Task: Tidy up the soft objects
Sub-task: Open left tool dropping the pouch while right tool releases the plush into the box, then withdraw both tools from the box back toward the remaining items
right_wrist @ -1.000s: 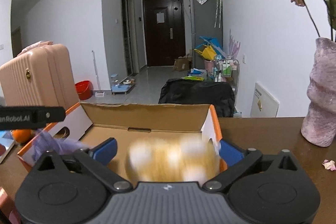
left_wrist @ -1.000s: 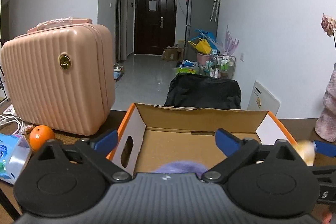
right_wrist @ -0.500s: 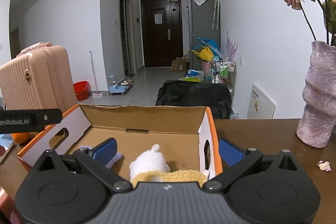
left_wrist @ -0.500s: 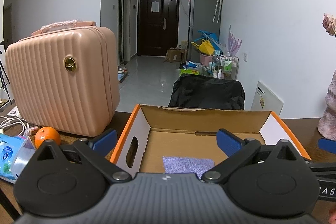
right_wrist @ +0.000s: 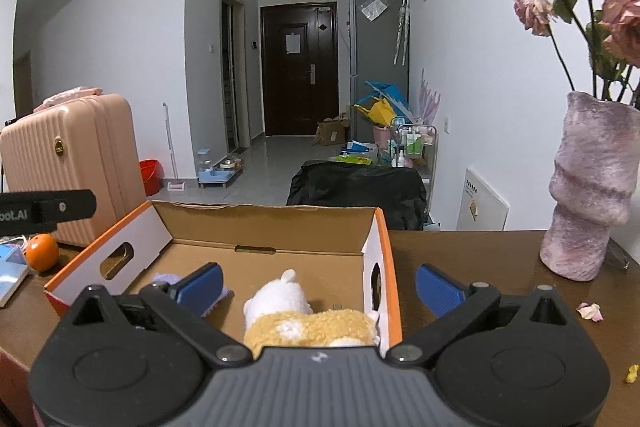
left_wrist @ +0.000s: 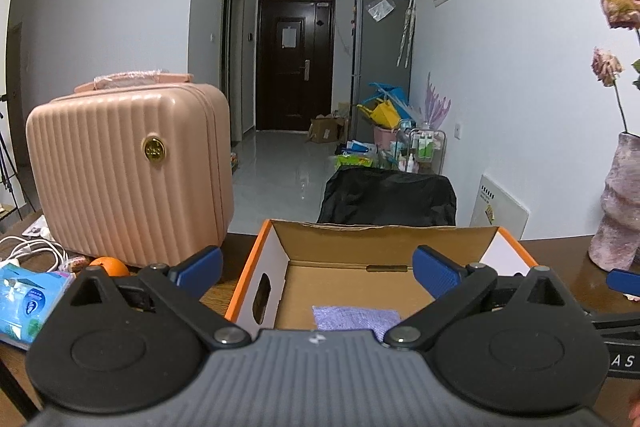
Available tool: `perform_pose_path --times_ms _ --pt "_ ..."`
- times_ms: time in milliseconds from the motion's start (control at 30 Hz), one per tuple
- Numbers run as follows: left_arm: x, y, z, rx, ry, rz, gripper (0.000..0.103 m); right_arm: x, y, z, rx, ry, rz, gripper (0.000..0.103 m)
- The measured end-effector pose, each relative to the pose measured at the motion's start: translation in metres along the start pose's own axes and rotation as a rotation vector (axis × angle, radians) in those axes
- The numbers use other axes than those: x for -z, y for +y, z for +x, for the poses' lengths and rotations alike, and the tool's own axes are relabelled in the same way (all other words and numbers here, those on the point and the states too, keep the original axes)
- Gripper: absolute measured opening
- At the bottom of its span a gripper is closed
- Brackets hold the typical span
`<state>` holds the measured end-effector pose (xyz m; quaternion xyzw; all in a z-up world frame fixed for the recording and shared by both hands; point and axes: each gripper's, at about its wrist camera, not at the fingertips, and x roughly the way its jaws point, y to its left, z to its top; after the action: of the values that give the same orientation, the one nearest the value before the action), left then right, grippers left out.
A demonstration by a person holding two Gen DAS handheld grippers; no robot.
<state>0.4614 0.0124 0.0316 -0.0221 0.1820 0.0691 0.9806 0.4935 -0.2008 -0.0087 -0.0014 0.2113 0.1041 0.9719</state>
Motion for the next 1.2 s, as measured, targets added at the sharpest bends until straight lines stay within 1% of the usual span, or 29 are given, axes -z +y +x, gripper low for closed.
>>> perform_pose_path --times_ms 400,867,1000,1100,1200 --pt "0.012 -0.001 -0.041 0.003 -0.024 0.020 0.103 0.012 0.002 -0.037 0.010 -0.006 0.011 0.103" --pt "0.031 0.013 -0.084 -0.020 -0.030 0.016 0.103 0.032 0.009 -0.081 0.013 -0.008 0.006 0.103" --pt "0.036 0.019 -0.095 -0.018 -0.031 0.013 0.103 0.037 0.013 -0.094 0.015 -0.012 0.004 0.103" --pt "0.039 0.023 -0.104 -0.001 -0.033 0.012 0.103 0.042 0.015 -0.104 0.016 -0.011 0.005 0.103" --pt "0.043 0.023 -0.115 -0.010 -0.039 0.019 0.103 0.046 0.017 -0.113 0.018 -0.010 0.003 0.103"
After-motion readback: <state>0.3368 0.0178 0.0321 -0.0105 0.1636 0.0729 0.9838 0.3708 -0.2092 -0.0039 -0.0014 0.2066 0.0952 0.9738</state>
